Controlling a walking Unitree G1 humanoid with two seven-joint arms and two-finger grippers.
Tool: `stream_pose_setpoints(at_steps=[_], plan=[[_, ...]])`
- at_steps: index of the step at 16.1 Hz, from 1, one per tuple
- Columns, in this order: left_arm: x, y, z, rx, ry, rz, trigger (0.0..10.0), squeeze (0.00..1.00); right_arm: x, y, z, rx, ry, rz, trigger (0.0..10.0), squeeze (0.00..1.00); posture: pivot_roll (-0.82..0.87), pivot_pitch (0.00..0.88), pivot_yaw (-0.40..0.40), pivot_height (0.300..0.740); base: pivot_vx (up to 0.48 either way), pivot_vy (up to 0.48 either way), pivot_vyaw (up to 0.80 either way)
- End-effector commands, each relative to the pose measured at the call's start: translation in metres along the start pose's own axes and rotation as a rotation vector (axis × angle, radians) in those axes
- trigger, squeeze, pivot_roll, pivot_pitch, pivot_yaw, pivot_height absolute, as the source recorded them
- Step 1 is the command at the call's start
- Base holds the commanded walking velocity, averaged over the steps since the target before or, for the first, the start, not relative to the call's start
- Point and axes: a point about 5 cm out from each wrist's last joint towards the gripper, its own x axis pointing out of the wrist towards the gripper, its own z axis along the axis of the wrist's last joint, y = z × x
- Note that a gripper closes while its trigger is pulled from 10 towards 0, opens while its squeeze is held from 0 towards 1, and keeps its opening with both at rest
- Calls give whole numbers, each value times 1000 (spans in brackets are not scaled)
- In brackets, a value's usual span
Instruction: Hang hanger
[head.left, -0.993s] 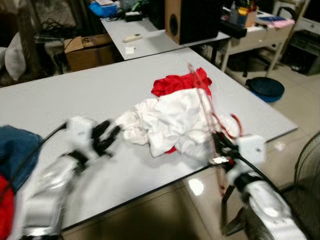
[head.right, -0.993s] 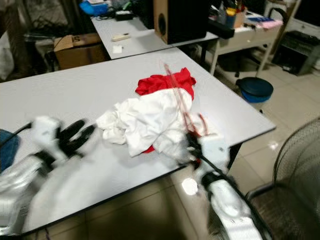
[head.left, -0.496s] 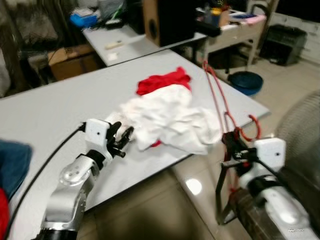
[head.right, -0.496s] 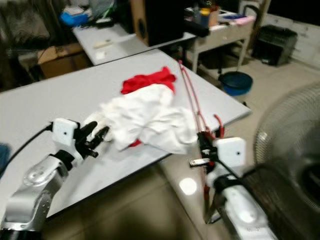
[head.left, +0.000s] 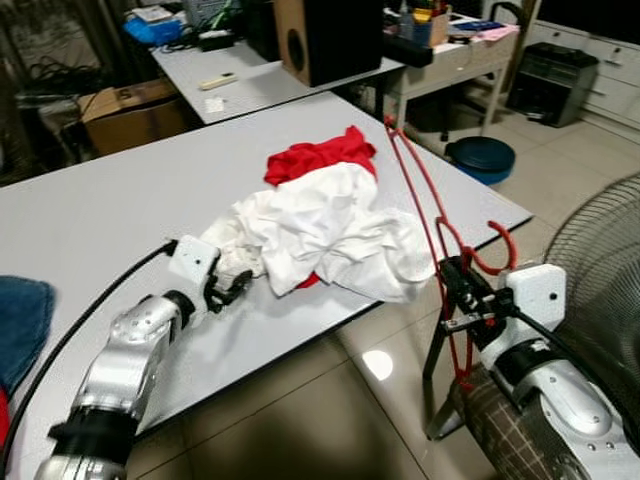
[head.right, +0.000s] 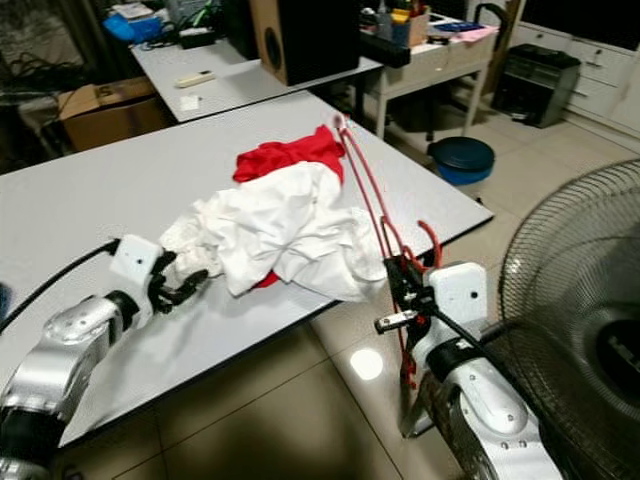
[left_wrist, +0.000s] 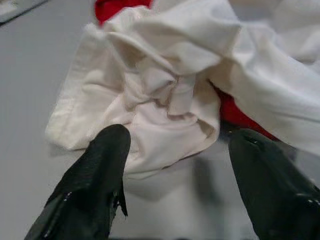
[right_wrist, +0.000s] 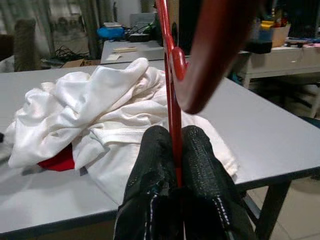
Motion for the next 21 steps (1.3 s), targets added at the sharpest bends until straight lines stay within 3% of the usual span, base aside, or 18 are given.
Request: stream_pose_setpoints(at_steps=[1, 2, 3, 4, 5, 8, 11, 17, 19, 21], plan=[[4, 1, 0, 29, 7, -41, 10000, 0, 4, 2, -2, 6, 14, 20, 10000, 0, -152, 0, 86, 740, 0, 0, 0], [8, 3, 0, 43, 16, -40, 10000, 0, 5, 3, -2, 7, 13, 23, 10000, 0, -152, 0, 87, 740, 0, 0, 0], [12, 9, -3, 85, 50, -4, 6941, 0, 6, 4, -1, 5, 8, 25, 10000, 0, -154, 0, 94, 740, 0, 0, 0], [14, 14, -4, 118, 68, 34, 1216, 0, 7, 4, 0, 3, 4, 27, 10000, 0, -154, 0, 96, 740, 0, 0, 0], [15, 17, -6, 111, 80, 51, 0, 0, 7, 4, 0, 2, 2, 26, 10000, 0, -155, 0, 98, 740, 0, 0, 0], [21, 23, -9, 118, 108, 67, 0, 0, 8, 4, 0, -2, -1, 21, 10000, 0, -160, 0, 108, 740, 0, 0, 0], [30, 15, -8, 96, 84, 8, 0, 0, 9, 3, 0, -6, -8, 14, 10000, 0, -167, 0, 115, 740, 0, 0, 0], [33, 13, -17, 106, 131, -4, 0, 0, 12, 2, 1, -17, -18, 16, 10000, 0, -173, 0, 117, 740, 0, 0, 0], [30, 20, -11, 80, 112, -28, 0, 0, 11, 1, 2, -24, -20, 18, 10000, 0, -172, 0, 117, 740, 0, 0, 0], [26, 29, 3, -14, 72, -89, 0, 0, 7, 0, 2, -56, -17, 54, 10000, 0, -167, 0, 119, 740, 0, 0, 0]])
